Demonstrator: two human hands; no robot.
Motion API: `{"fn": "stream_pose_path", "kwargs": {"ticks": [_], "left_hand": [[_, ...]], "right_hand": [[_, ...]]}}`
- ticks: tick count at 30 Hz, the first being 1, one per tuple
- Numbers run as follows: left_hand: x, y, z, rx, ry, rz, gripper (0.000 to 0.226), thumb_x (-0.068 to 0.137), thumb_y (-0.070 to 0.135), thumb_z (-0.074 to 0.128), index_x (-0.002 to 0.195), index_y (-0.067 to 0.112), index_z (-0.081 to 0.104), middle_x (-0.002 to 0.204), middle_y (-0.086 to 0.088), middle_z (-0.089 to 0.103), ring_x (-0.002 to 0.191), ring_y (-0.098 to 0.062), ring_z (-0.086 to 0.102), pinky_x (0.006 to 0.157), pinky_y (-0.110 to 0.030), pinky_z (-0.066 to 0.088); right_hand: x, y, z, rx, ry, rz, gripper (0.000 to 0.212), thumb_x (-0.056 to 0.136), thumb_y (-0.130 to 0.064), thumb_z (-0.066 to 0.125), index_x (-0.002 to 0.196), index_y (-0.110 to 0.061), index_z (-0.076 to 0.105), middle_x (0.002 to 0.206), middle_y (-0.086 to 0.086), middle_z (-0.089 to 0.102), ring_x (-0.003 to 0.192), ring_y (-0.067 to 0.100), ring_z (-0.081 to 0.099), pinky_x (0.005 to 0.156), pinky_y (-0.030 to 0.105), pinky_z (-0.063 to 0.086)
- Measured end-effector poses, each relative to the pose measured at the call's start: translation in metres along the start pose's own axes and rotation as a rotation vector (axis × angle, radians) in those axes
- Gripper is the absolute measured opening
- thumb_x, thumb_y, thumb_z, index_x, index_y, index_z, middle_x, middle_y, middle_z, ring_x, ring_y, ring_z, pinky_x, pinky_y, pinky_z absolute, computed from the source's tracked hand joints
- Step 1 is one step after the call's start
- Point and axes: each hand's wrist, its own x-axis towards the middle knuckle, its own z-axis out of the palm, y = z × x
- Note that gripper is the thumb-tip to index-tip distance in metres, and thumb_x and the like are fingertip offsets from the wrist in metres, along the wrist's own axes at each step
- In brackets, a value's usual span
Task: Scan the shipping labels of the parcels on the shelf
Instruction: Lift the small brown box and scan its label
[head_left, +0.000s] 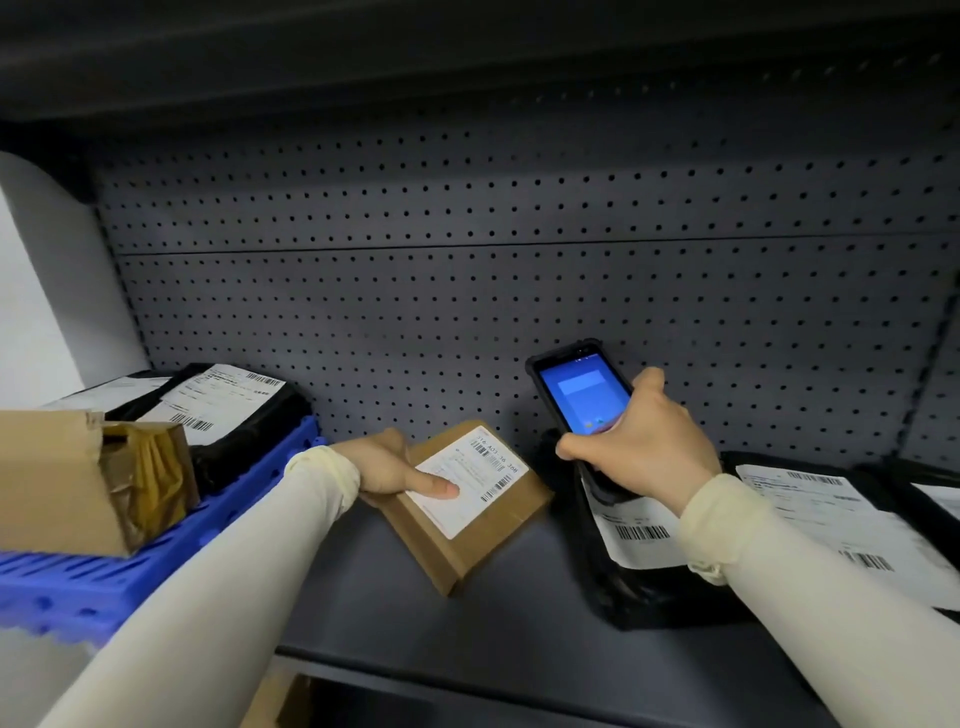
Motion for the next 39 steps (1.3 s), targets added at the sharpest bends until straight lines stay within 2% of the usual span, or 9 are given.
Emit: {"fn": "stream_pose_path", "kwargs": {"ticks": [3, 6, 15, 18, 20, 25, 29, 35, 39], "left_hand": [[-0.005, 0.002, -0.001, 0.042, 0.034, 0.0, 0.054, 0.077, 0.069, 0.055, 0.1, 0.02, 0.062, 0.105, 0.001, 0.07, 0.098, -0.017, 0.066, 0.094, -0.034, 0.051], [-0.008, 0.002, 0.0, 0.103, 0.121, -0.023, 0.068, 0.09, 0.067, 0.025, 0.098, 0.012, 0.065, 0.1, -0.002, 0.068, 0.092, -0.018, 0.063, 0.09, -0.03, 0.047], [-0.019, -0.008, 0.01, -0.766, 0.243, 0.143, 0.028, 0.091, 0.029, 0.059, 0.1, 0.003, 0.063, 0.088, -0.009, 0.075, 0.08, -0.024, 0.069, 0.075, -0.035, 0.053], [-0.019, -0.013, 0.009, -0.849, 0.282, 0.223, 0.074, 0.087, 0.008, 0.061, 0.145, 0.033, 0.023, 0.081, -0.005, 0.072, 0.081, -0.024, 0.068, 0.075, -0.037, 0.052], [-0.025, -0.009, 0.007, -0.759, 0.284, 0.313, 0.092, 0.085, -0.004, 0.058, 0.146, 0.046, 0.009, 0.067, 0.0, 0.064, 0.071, -0.015, 0.068, 0.071, -0.029, 0.052], [-0.036, 0.009, 0.005, -0.448, 0.319, 0.434, 0.083, 0.067, 0.011, 0.064, 0.131, 0.054, 0.032, 0.104, -0.018, 0.055, 0.098, -0.023, 0.061, 0.082, -0.035, 0.055], [-0.033, 0.016, 0.005, -0.256, 0.385, 0.513, 0.087, 0.07, 0.018, 0.065, 0.129, 0.065, 0.022, 0.107, -0.001, 0.058, 0.088, -0.021, 0.065, 0.079, -0.032, 0.055], [-0.034, 0.033, -0.008, -0.101, 0.424, 0.533, 0.058, 0.062, 0.032, 0.063, 0.112, 0.044, 0.036, 0.105, 0.0, 0.055, 0.077, -0.018, 0.058, 0.062, -0.026, 0.051], [-0.029, 0.031, -0.013, -0.136, 0.443, 0.482, 0.037, 0.077, 0.03, 0.065, 0.103, 0.03, 0.039, 0.094, -0.005, 0.064, 0.078, -0.023, 0.063, 0.063, -0.03, 0.053]], "right_hand": [[-0.003, -0.001, -0.001, -0.001, 0.005, 0.004, 0.089, 0.062, -0.046, 0.079, 0.129, -0.012, 0.031, 0.095, 0.002, 0.064, 0.09, 0.021, 0.06, 0.069, 0.036, 0.051], [-0.005, -0.001, -0.002, 0.006, -0.003, 0.002, 0.081, 0.062, -0.045, 0.078, 0.121, -0.012, 0.033, 0.094, 0.002, 0.063, 0.088, 0.021, 0.06, 0.069, 0.037, 0.052], [-0.009, -0.004, -0.004, 0.041, -0.035, -0.03, 0.072, 0.059, -0.045, 0.079, 0.107, -0.017, 0.032, 0.094, 0.001, 0.064, 0.089, 0.02, 0.06, 0.073, 0.038, 0.053], [-0.011, -0.003, -0.005, 0.041, -0.043, -0.045, 0.069, 0.06, -0.044, 0.078, 0.104, -0.018, 0.032, 0.091, 0.0, 0.065, 0.087, 0.02, 0.061, 0.073, 0.038, 0.053], [-0.011, -0.002, -0.006, 0.042, -0.051, -0.061, 0.069, 0.062, -0.043, 0.079, 0.103, -0.019, 0.029, 0.088, -0.002, 0.065, 0.085, 0.017, 0.061, 0.072, 0.037, 0.054], [-0.011, 0.002, -0.009, 0.053, -0.057, -0.083, 0.069, 0.063, -0.042, 0.079, 0.102, -0.022, 0.025, 0.084, -0.004, 0.065, 0.082, 0.014, 0.06, 0.07, 0.036, 0.053], [-0.009, 0.004, -0.01, 0.052, -0.062, -0.081, 0.07, 0.063, -0.043, 0.079, 0.101, -0.023, 0.024, 0.085, -0.004, 0.065, 0.081, 0.013, 0.06, 0.068, 0.034, 0.053], [-0.008, 0.004, -0.013, 0.06, -0.073, -0.083, 0.068, 0.063, -0.041, 0.078, 0.102, -0.022, 0.026, 0.086, -0.005, 0.065, 0.084, 0.014, 0.06, 0.07, 0.035, 0.053], [-0.008, 0.006, -0.017, 0.054, -0.083, -0.083, 0.07, 0.062, -0.043, 0.078, 0.103, -0.022, 0.025, 0.09, -0.003, 0.064, 0.089, 0.016, 0.06, 0.075, 0.039, 0.055]]}}
